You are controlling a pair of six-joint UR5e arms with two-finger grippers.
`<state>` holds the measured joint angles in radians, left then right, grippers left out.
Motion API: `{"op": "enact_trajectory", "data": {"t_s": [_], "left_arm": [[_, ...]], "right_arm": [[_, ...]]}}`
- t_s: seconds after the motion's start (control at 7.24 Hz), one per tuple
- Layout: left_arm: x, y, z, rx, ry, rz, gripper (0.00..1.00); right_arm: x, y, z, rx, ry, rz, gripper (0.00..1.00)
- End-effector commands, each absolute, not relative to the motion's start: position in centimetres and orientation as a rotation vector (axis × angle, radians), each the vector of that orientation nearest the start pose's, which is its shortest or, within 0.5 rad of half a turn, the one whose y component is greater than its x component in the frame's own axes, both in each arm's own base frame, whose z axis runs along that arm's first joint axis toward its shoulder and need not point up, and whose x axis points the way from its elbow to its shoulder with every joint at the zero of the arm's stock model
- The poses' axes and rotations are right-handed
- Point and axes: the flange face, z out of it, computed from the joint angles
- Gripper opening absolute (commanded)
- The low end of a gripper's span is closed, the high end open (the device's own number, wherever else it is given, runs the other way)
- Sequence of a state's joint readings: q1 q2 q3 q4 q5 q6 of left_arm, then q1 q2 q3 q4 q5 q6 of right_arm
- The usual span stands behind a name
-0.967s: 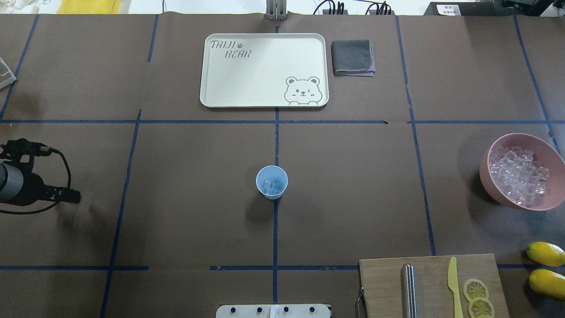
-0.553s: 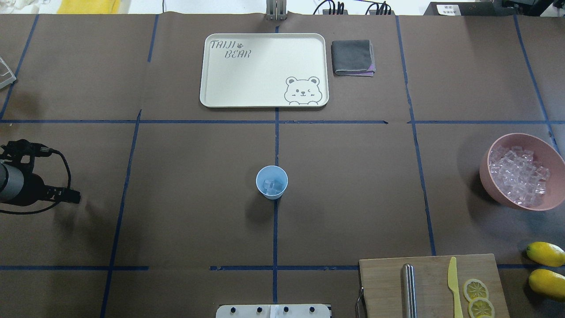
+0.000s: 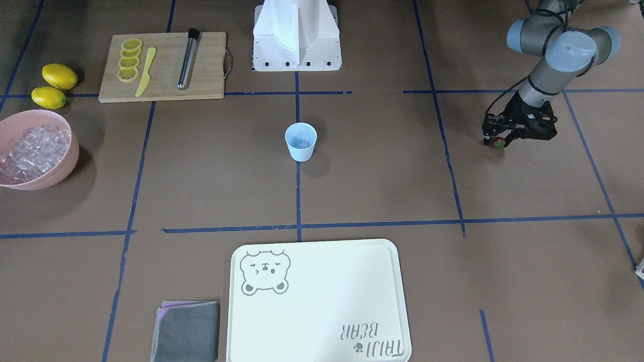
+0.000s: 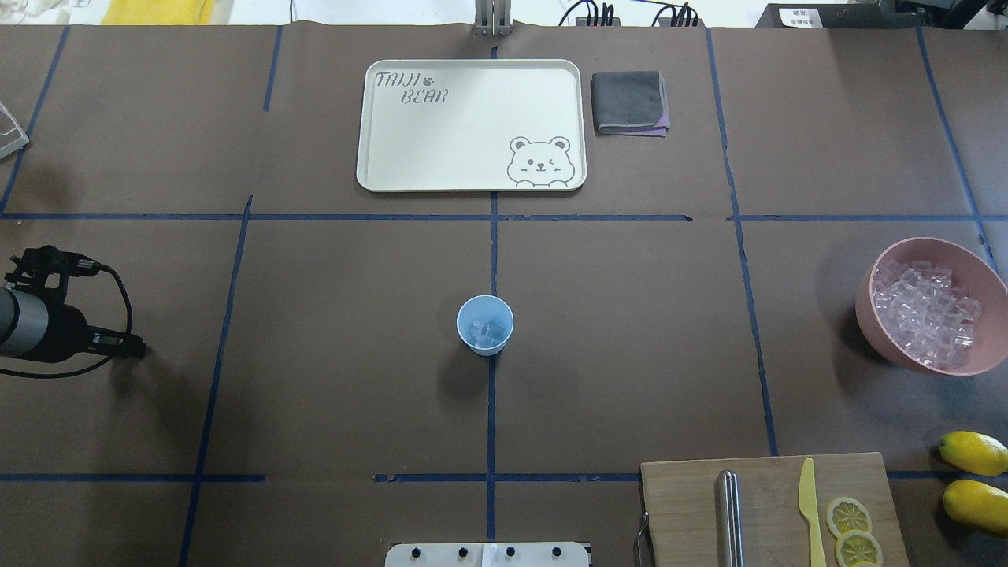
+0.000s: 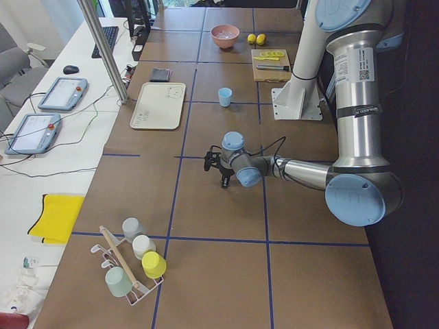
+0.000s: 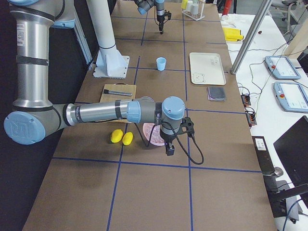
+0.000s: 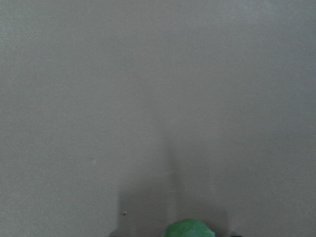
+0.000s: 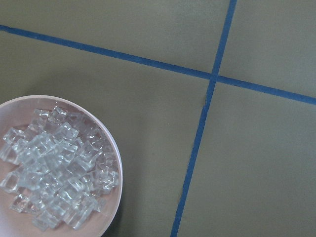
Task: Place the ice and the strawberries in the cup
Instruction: 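Close the left gripper on the strawberry and lift it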
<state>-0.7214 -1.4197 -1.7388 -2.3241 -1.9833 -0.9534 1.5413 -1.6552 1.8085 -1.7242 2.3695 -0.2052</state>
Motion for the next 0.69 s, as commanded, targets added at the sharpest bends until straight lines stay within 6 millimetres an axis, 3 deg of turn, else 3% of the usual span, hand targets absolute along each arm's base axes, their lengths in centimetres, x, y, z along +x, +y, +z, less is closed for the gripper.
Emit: {"op": "enact_trajectory", "data": {"t_s": [0.0,0.28,0.41,0.55], "left_arm": [[28.3,-37.5,56.6,0.172,0.845,0.062,0.38],[28.2,-37.5,55.8,0.181,0.854,0.062,0.09],[28.0,-37.3,53.7,0.171,0.863,0.067,0.08],[28.0,-36.9,50.1,0.114,0.86,0.075,0.08]], "right_arm": [[4.9,-45.3,59.6,0.07,-0.796,-0.222,0.99],[4.9,-45.3,59.6,0.07,-0.796,-0.221,0.99],[4.8,-45.3,59.5,0.068,-0.798,-0.217,0.99],[4.9,-45.3,59.4,0.069,-0.798,-0.212,0.99]]}}
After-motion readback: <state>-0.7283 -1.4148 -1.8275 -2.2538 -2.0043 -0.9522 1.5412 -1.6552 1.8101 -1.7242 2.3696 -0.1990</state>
